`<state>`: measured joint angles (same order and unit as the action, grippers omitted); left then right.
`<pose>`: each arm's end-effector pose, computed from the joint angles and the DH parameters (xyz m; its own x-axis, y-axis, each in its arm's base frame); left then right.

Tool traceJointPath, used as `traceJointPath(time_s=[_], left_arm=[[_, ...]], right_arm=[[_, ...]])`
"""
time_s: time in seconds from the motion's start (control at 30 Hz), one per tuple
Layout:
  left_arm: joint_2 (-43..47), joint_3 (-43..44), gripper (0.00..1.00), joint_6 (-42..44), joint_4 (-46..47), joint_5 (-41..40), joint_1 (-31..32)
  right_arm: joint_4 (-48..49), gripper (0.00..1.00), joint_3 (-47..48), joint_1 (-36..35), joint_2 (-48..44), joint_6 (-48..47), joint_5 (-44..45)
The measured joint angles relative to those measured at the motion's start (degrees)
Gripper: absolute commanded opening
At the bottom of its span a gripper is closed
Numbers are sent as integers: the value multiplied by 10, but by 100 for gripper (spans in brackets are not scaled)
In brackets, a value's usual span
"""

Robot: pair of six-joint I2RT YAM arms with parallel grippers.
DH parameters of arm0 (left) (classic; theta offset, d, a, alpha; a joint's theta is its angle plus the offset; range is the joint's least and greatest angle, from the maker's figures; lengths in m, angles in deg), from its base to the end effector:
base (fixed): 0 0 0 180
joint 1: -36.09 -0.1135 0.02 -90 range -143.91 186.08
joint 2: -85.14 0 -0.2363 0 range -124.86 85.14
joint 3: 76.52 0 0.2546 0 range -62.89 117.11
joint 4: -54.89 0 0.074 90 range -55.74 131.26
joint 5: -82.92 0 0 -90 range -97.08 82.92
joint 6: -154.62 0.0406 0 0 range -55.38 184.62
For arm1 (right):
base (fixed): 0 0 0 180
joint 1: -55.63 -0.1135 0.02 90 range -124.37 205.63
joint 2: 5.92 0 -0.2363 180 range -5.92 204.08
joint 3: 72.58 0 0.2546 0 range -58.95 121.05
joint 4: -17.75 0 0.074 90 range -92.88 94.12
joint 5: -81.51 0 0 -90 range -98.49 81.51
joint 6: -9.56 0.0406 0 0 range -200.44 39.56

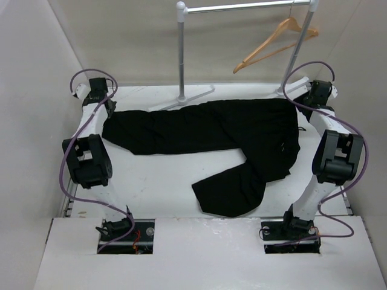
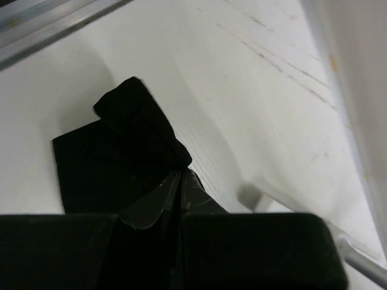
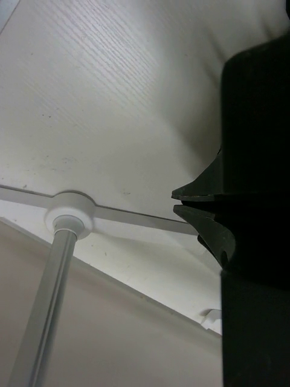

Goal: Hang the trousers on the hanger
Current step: Flatten out the trousers at the center of the board.

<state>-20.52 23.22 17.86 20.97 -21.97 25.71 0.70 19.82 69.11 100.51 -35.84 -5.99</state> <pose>0.4152 0.0867 0.2422 -0.1635 -0.7457 -0.6459 -0.7113 0.5428 -0.4466 0.4196 -0.1024 0.2193 -0.1684 0.7617 -0.6256 0.5442 0.6011 0.5853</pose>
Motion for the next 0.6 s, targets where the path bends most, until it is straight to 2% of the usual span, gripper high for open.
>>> traceJointPath(time_s=[0.1, 0.23, 0.4, 0.5, 0.6], left_arm=[[76, -32, 0, 9, 0, -6, 15], [287, -145, 0, 7, -48, -18, 11], [489, -161, 0, 4, -148, -53, 14], [546, -158, 2, 4, -209, -73, 24], [533, -170, 2, 6, -232, -79, 20]], right_arm=[[6, 6, -30, 0, -35, 1, 0], [6, 6, -99, 0, -135, 7, 5], [16, 7, -140, 0, -240, 18, 23], [21, 7, -149, 0, -266, 22, 31], [30, 7, -147, 0, -242, 23, 32]])
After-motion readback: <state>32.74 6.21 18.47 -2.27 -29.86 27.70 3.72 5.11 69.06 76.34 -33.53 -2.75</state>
